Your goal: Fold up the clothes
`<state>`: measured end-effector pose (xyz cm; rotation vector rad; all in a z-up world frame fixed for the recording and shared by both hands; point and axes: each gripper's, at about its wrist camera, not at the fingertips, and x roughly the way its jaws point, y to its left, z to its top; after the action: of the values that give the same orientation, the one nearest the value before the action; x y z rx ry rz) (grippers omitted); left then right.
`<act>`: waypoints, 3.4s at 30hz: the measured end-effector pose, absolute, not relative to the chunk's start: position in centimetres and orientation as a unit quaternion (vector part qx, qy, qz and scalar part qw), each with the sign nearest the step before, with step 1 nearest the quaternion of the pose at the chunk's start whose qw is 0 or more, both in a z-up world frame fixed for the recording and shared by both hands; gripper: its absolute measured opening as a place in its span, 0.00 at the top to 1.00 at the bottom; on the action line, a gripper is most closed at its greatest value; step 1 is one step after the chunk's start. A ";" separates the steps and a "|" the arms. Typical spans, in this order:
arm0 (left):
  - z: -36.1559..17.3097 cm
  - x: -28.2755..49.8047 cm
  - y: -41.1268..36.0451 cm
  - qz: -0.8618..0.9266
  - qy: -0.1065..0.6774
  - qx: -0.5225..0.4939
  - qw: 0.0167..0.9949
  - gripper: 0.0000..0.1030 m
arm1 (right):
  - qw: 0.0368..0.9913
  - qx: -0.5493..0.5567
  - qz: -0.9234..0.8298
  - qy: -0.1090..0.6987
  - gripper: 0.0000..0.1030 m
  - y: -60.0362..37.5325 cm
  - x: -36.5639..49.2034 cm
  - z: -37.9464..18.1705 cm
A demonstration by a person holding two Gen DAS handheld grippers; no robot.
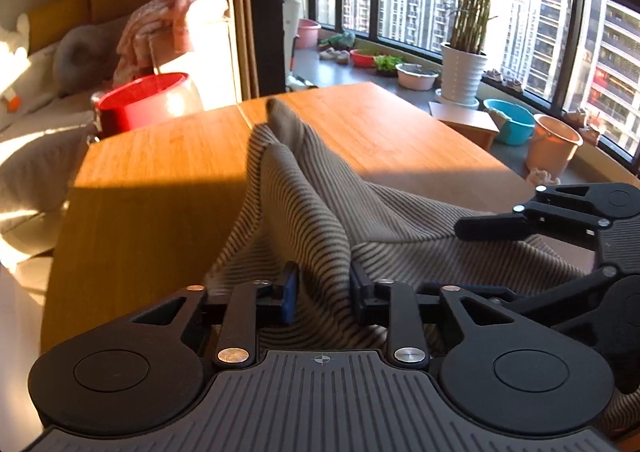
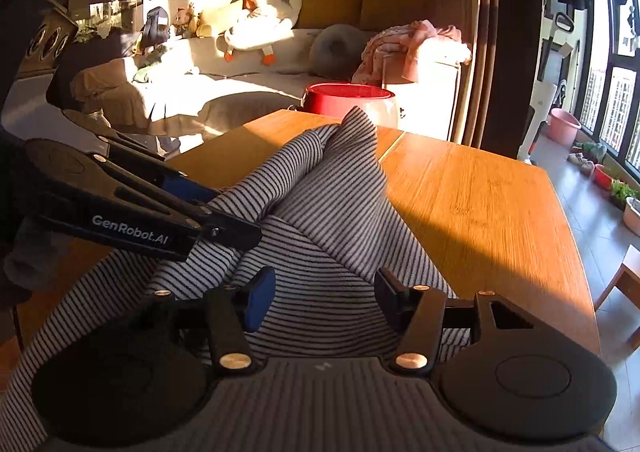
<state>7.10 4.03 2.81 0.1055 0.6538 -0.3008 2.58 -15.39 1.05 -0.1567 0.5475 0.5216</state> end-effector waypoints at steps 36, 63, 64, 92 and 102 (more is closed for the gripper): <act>4.0 13.2 5.0 -0.046 0.263 0.143 0.953 0.93 | 0.960 -0.194 0.063 0.190 0.96 -21.5 14.0 6.0; 5.7 7.3 3.4 -0.236 0.312 0.020 0.920 0.26 | 0.870 -0.263 0.283 0.308 0.92 -18.1 0.6 1.1; 5.7 7.0 3.3 -0.242 0.311 0.022 0.919 0.26 | 0.877 -0.255 0.266 0.307 0.91 -18.6 1.1 1.3; 3.5 8.2 5.8 -0.096 0.297 0.101 0.945 0.07 | 0.924 0.041 0.244 0.290 0.87 -23.1 8.0 3.5; 5.5 3.8 5.0 -0.196 0.295 0.100 0.930 0.03 | 0.969 0.030 0.111 0.217 0.71 -28.5 5.1 10.2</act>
<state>3.82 4.96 5.46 0.2046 0.6042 -0.4012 5.13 -28.51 10.25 0.0616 0.4395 0.2239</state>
